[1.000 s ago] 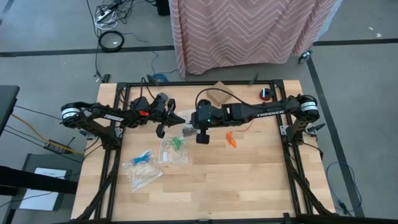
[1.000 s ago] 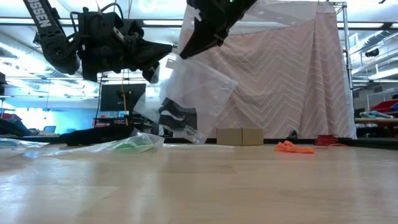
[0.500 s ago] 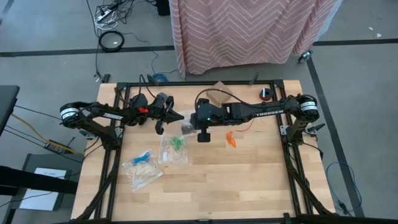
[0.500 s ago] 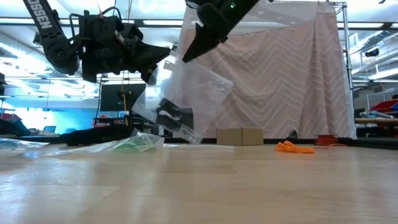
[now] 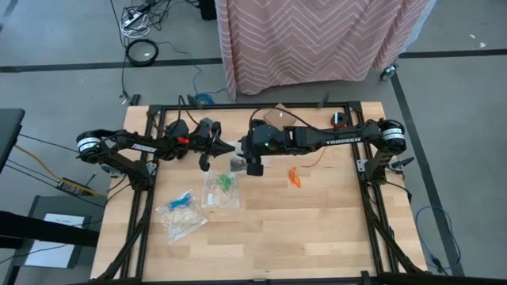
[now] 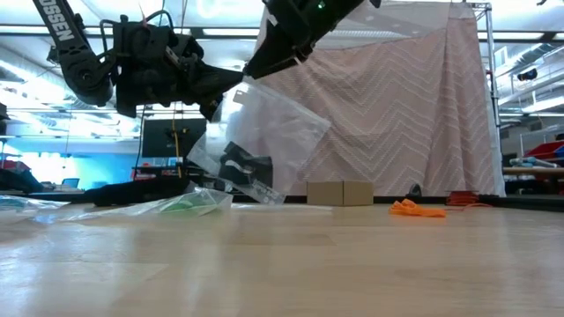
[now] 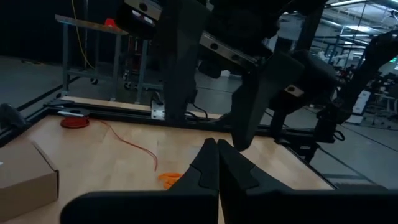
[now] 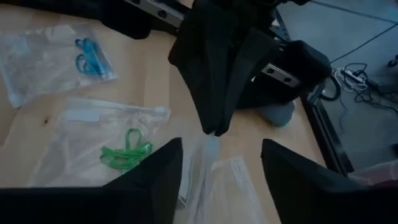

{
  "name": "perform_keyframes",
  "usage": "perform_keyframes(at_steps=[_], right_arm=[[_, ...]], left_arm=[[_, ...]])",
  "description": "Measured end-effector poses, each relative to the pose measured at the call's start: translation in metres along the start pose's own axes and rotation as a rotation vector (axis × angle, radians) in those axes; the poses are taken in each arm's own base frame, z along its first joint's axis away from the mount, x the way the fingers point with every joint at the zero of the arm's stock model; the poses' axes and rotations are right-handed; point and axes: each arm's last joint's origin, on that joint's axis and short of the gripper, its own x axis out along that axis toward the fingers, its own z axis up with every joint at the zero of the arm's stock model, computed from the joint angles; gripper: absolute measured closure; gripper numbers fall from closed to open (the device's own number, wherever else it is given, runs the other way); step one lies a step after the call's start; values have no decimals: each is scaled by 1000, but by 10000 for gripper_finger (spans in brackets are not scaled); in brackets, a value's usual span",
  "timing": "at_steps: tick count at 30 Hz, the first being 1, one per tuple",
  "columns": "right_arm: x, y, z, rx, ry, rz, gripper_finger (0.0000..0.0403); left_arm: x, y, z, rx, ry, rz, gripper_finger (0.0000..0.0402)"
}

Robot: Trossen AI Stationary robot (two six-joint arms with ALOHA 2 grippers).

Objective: Sort rubber bands
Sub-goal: Close the transparent zip bag

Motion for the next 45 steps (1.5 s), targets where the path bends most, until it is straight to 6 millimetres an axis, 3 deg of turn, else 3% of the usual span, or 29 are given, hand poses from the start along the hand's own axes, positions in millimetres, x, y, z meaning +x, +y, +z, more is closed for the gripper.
perform_keyframes(at_steps=[4,10,20,38,45], right_arm=[[1,-2,0,16,0,-3,190],[2,-6,-1,44,-3,23,212],[27,-1,-9,17,-5,23,256],[14,-5,-7,16,21,4,271],[14,-5,-6,16,19,3,323]], left_arm=[[0,0,0,2,-4,9,401],[0,0,2,16,-24,4,401],[2,-4,1,13,-18,-11,401],[2,-2,-1,48,-7,19,401],[2,-2,-1,49,-7,19,401]])
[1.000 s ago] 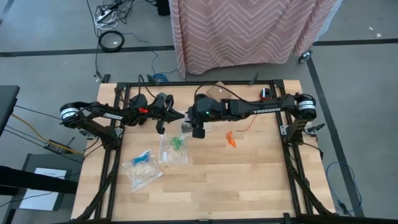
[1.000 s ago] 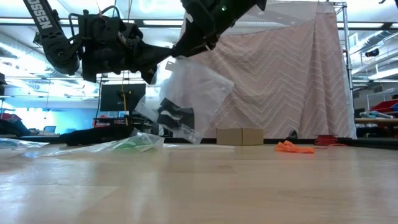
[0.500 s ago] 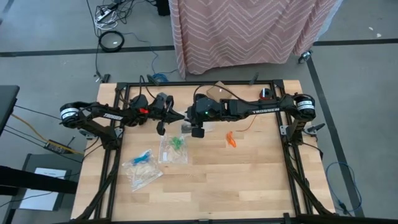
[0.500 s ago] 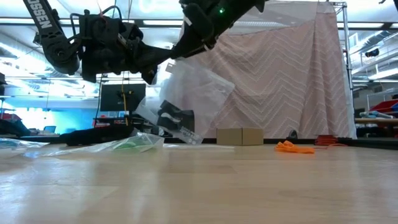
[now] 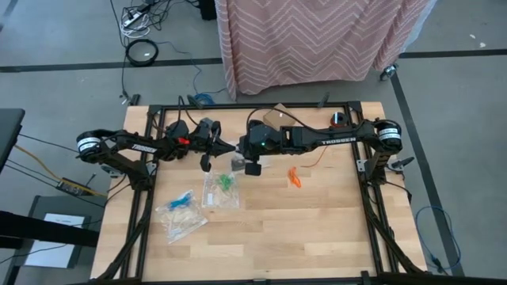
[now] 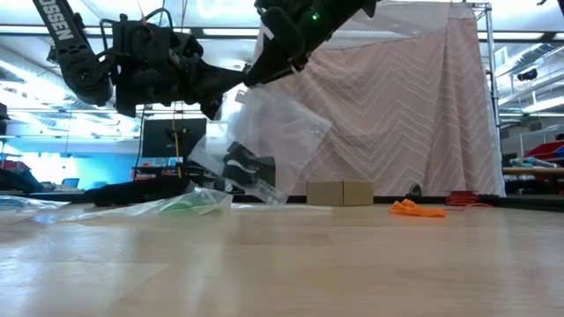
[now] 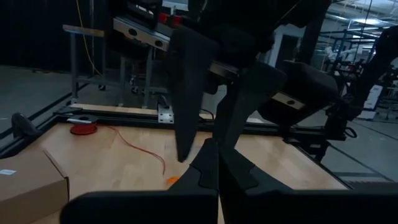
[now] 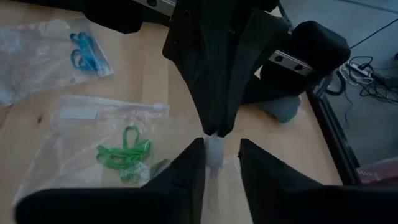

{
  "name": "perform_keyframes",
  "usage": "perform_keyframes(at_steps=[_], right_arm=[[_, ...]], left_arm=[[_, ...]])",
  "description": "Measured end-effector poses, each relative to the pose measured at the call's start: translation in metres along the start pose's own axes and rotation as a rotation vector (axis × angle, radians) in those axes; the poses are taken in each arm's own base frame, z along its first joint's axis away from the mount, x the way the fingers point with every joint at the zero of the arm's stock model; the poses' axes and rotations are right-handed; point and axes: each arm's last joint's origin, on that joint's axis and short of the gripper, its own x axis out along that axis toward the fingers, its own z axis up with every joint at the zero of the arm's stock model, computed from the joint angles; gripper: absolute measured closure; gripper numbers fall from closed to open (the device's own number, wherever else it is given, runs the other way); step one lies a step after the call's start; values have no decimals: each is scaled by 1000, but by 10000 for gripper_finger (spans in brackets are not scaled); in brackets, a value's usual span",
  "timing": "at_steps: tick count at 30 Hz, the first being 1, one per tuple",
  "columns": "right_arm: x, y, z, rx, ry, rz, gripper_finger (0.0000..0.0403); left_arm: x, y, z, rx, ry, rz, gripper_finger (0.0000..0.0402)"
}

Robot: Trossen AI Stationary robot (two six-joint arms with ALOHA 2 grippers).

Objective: Sort rubber bands
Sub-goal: Close the transparent zip bag

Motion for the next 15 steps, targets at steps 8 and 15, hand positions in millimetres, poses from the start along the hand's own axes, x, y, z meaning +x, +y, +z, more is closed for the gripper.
perform_keyframes(at_steps=[8,15], right_arm=[[0,1,-1,-10,11,5,392],[-1,1,-4,12,49,-8,397]], left_arm=[[0,0,0,-3,4,5,401],[0,1,-1,-7,7,19,401]])
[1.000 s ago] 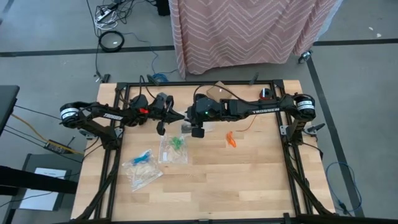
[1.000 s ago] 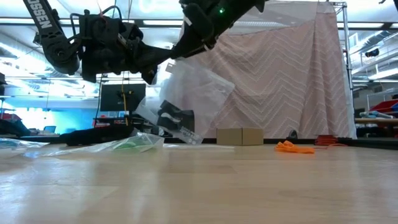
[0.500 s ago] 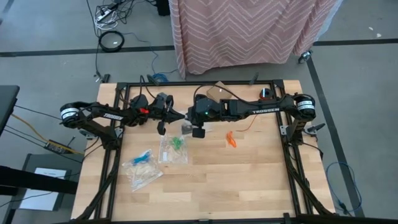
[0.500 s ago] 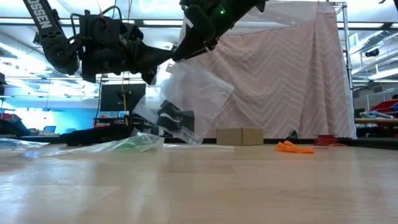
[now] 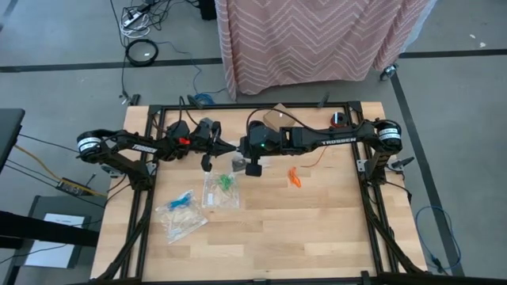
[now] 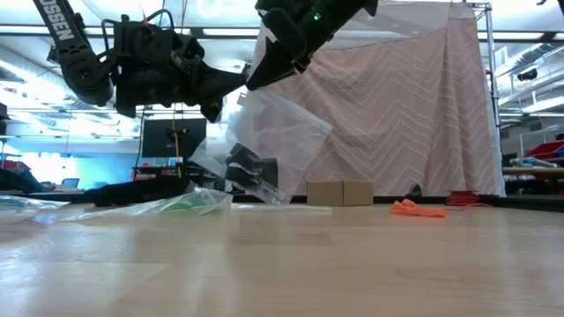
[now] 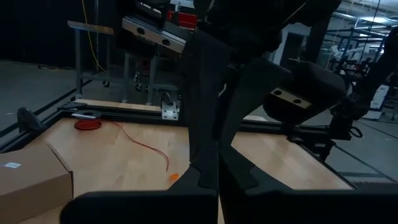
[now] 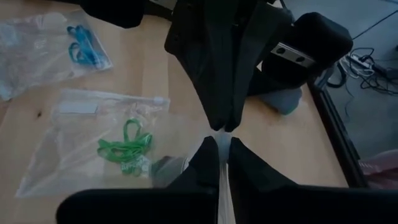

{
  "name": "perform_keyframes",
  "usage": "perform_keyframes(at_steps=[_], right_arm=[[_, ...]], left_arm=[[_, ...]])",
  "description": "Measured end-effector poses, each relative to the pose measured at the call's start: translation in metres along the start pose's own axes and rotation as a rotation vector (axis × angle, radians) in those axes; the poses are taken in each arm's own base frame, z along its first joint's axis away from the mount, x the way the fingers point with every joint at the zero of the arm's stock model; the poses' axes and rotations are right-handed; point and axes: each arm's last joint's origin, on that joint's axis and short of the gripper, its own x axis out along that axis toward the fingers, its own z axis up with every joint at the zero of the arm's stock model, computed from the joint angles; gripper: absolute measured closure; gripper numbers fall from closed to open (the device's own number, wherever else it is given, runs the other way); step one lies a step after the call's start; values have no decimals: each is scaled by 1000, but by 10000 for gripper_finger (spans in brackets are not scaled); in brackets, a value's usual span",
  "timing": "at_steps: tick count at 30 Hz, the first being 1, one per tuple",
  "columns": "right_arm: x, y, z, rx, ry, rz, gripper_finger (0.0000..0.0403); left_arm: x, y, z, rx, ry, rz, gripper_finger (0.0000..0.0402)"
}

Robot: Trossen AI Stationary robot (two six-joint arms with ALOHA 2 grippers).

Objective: Sort rubber bands
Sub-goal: Close the transparent zip bag

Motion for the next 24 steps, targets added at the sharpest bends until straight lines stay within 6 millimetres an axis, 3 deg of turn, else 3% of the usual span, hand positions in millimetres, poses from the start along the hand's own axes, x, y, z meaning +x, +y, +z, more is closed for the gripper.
perform_keyframes(at_steps=[24], right_arm=[[-2,-5,-22,35,225,-48,401]], left_arm=[[-13,15,5,-16,-4,21,401]])
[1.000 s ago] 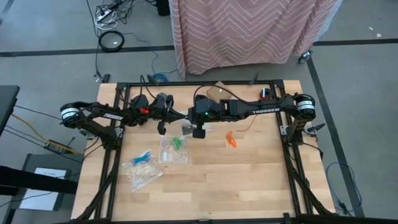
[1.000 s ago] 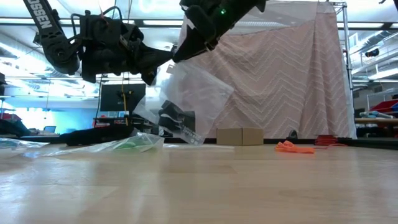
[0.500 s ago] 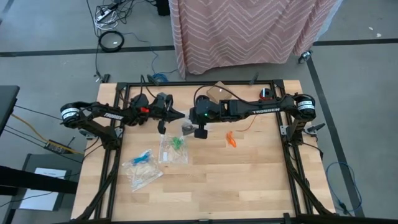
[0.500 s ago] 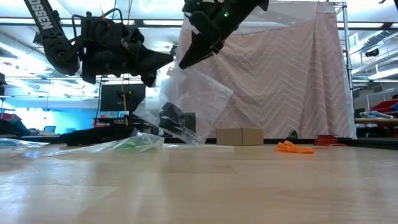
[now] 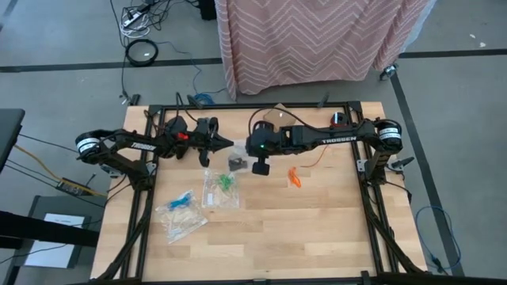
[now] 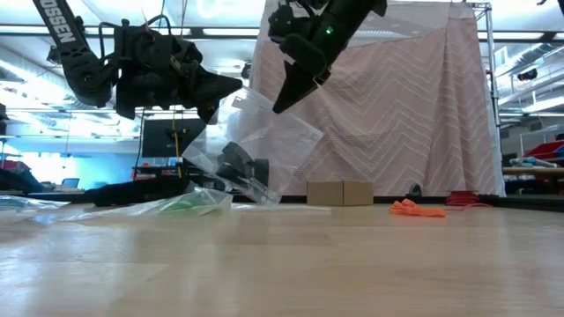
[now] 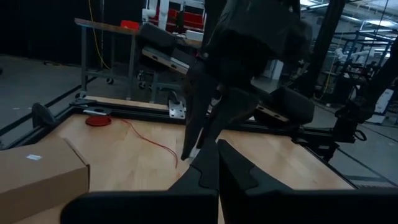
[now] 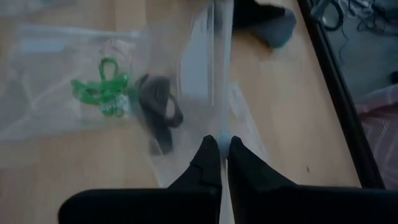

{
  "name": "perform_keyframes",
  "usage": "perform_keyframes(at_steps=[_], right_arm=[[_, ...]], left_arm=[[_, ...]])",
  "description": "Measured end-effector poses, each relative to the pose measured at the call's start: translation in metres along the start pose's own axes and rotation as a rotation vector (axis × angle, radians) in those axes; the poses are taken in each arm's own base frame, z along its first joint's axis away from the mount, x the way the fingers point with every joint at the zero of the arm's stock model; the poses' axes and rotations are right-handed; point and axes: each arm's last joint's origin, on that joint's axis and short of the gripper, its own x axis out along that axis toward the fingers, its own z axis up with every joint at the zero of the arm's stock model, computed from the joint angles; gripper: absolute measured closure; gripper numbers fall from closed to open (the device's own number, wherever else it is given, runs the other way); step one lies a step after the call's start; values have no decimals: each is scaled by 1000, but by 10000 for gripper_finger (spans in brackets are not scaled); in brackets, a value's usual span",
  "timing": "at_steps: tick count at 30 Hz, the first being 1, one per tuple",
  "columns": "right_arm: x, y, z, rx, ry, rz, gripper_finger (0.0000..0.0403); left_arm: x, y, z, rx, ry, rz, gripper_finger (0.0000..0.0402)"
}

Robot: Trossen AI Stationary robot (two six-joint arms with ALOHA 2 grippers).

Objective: Sort rubber bands
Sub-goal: Close the transparent zip bag

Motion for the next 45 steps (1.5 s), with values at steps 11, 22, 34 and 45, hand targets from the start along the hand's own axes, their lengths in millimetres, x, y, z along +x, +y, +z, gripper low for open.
perform_keyframes(at_steps=[11,22,34,45], right_arm=[[0,0,-12,24,120,-22,401],[-1,0,-20,36,196,-46,401],[-2,0,-24,62,243,-50,401],[-2,0,-25,61,251,-50,398]], left_arm=[[-3,3,1,5,-4,5,401],[-4,4,2,6,-5,11,401],[-5,6,2,7,-6,19,401],[-5,6,2,7,-7,20,401]])
